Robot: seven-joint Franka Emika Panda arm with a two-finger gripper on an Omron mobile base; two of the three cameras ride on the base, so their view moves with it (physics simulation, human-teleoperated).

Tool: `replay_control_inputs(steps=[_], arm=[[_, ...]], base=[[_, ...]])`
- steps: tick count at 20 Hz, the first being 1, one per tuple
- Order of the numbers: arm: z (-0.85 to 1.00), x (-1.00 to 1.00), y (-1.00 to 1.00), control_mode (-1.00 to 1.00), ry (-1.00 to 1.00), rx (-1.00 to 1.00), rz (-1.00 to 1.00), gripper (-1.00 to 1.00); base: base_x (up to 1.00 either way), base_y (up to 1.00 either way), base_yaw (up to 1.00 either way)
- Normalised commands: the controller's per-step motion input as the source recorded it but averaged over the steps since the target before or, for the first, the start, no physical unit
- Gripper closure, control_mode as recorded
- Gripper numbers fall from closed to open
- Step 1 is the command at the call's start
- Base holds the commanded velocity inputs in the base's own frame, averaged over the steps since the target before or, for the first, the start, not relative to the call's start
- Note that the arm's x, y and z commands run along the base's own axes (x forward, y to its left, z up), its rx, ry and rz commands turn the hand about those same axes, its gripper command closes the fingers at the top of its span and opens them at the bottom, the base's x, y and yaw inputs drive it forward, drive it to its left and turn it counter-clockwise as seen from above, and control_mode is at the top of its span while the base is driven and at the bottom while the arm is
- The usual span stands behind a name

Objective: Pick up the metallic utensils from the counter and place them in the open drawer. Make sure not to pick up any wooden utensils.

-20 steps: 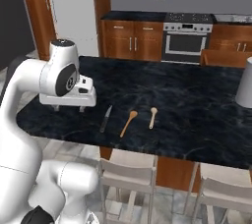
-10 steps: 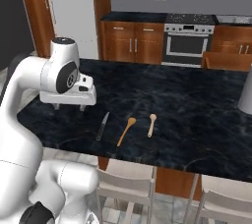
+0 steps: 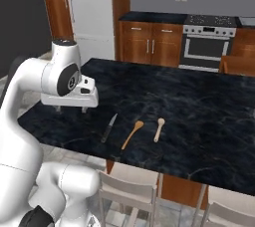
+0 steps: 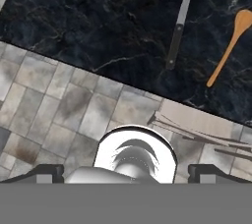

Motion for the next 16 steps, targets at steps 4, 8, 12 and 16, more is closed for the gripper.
replay_control_inputs(steps=[4, 8, 12, 16], arm=[[0.0, 0.0, 0.0, 1.0, 0.0, 0.0, 0.0, -1.0], [0.0, 0.0, 0.0, 1.0, 0.0, 0.0, 0.0, -1.0], [-0.6, 0.42, -0.01, -1.0, 0.23, 0.0, 0.09, -1.0], [-0.79, 0.51, -0.01, -1.0, 0.34, 0.0, 0.11, -1.0]], base=[[0.23, 0.0, 0.21], [0.36, 0.0, 0.17], [0.0, 0.0, 0.0], [0.0, 0.0, 0.0]])
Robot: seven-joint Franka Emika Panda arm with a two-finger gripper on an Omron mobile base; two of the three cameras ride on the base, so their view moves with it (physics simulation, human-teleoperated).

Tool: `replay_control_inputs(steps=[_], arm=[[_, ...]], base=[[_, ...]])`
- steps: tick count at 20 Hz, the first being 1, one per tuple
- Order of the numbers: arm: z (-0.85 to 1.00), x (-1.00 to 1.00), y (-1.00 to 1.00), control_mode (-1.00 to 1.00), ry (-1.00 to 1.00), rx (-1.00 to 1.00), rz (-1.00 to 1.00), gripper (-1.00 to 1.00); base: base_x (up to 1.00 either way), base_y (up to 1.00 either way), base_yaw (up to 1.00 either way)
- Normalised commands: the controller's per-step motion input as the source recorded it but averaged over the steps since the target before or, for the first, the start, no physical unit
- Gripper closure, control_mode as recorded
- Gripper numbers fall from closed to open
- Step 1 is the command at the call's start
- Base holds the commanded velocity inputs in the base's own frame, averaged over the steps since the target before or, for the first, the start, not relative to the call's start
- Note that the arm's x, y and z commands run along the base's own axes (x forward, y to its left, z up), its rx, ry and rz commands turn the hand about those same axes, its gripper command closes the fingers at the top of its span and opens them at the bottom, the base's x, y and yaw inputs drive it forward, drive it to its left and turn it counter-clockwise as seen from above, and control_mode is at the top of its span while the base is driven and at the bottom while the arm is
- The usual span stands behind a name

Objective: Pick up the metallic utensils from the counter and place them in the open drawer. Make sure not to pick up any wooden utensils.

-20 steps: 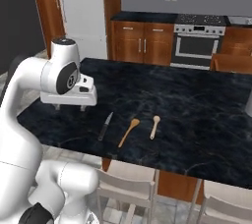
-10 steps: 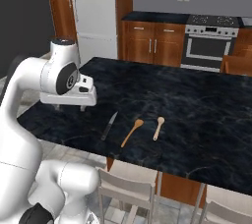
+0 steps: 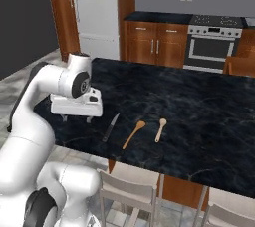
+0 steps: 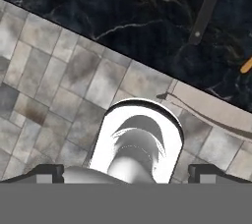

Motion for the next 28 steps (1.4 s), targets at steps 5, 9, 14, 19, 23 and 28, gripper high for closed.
replay_control_inputs(steps=[5, 9, 14, 19, 23, 28], arm=[[-0.87, 0.66, 0.0, -1.0, 0.35, 0.0, 0.02, -1.0], [-0.44, 0.72, -0.02, -1.0, 0.2, 0.0, -0.01, -1.0], [-0.07, 0.6, -0.03, -1.0, 0.12, 0.0, -0.01, -1.0], [-0.03, 0.32, -0.18, -1.0, 0.02, 0.0, 0.0, -1.0], [-0.28, 0.23, -0.15, -1.0, 0.02, -0.01, 0.0, -1.0], [-0.33, 0.1, -0.2, -1.0, 0.0, -0.03, 0.0, -1.0]], base=[[0.0, 0.0, 0.0], [0.0, 0.0, 0.0], [0.0, 0.0, 0.0], [0.0, 0.0, 0.0], [0.0, 0.0, 0.0], [0.0, 0.0, 0.0]])
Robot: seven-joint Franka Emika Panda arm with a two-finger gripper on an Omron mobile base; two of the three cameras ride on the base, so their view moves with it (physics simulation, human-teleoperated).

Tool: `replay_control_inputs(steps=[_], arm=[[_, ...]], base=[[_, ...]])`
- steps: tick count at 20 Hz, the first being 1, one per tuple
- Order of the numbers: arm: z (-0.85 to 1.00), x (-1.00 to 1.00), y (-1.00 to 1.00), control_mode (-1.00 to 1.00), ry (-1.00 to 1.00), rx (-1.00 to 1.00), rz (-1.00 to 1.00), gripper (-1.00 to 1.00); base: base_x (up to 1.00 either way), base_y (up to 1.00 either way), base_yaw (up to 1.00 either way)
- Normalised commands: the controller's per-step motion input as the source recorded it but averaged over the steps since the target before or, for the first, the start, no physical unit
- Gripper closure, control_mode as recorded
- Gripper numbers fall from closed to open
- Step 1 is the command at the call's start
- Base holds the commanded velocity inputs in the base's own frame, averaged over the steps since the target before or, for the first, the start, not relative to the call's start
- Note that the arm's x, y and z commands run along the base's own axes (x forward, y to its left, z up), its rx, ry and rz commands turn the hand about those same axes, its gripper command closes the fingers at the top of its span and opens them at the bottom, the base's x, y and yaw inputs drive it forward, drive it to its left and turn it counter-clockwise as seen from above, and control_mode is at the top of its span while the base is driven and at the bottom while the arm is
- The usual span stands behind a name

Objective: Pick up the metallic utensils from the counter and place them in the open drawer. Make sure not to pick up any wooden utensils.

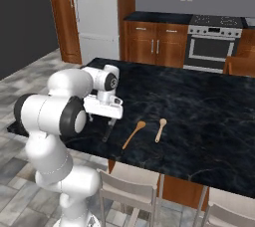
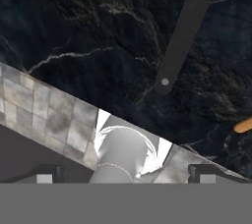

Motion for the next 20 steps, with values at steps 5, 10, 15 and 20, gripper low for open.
replay_control_inputs(steps=[5, 10, 15, 20], arm=[[-0.1, -0.04, -0.09, -1.0, -0.04, 0.0, 0.0, -1.0], [-0.16, 0.0, 0.0, -1.0, -0.05, -0.02, -0.03, -1.0], [-0.29, 0.09, 0.0, -1.0, -0.07, -0.02, -0.03, -1.0], [-0.26, 0.0, -0.01, -1.0, -0.1, -0.03, 0.0, -1.0]], base=[[0.0, 0.0, 0.0], [0.0, 0.0, 0.0], [0.0, 0.0, 0.0], [0.0, 0.0, 0.0]])
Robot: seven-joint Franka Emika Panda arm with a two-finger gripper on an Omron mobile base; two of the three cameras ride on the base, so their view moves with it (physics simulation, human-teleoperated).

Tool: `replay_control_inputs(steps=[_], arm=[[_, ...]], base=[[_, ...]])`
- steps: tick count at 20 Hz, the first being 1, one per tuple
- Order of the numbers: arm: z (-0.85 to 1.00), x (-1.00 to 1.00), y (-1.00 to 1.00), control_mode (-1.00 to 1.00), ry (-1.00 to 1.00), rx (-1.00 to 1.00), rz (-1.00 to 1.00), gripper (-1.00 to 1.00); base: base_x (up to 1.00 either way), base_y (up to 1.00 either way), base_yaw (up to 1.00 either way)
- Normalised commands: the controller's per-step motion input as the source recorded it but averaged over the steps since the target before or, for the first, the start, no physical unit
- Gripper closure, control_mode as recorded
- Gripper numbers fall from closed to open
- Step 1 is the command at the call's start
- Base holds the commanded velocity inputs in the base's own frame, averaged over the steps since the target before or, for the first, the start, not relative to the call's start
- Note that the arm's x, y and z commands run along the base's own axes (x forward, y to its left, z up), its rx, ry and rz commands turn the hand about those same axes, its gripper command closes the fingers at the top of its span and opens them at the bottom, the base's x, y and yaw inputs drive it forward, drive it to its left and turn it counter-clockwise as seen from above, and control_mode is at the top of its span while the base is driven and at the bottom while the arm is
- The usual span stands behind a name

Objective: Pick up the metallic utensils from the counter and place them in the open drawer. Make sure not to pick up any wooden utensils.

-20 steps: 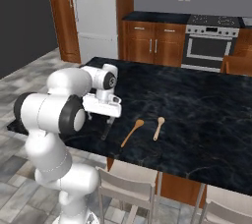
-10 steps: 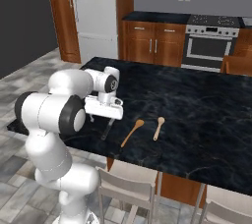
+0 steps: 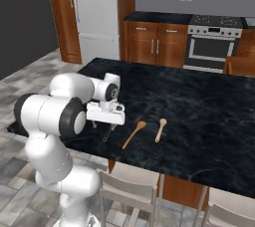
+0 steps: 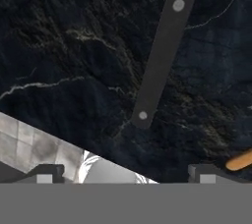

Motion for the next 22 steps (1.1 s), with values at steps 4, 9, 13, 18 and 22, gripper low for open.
replay_control_inputs(steps=[4, 9, 13, 18, 22], arm=[[-0.25, 0.0, 0.0, -1.0, -0.16, -0.09, 0.0, -1.0], [-0.1, 0.04, 0.0, -1.0, -0.08, -0.05, -0.01, -1.0], [-0.03, 0.16, 0.0, -1.0, -0.01, -0.01, -0.03, -1.0], [-0.07, 0.2, 0.0, -1.0, 0.0, 0.0, 0.0, -1.0], [-0.26, 0.25, 0.0, -1.0, 0.0, 0.01, -0.02, -1.0]], base=[[0.0, 0.0, 0.0], [0.0, 0.0, 0.0], [0.0, 0.0, 0.0], [0.0, 0.0, 0.0], [0.0, 0.0, 0.0]])
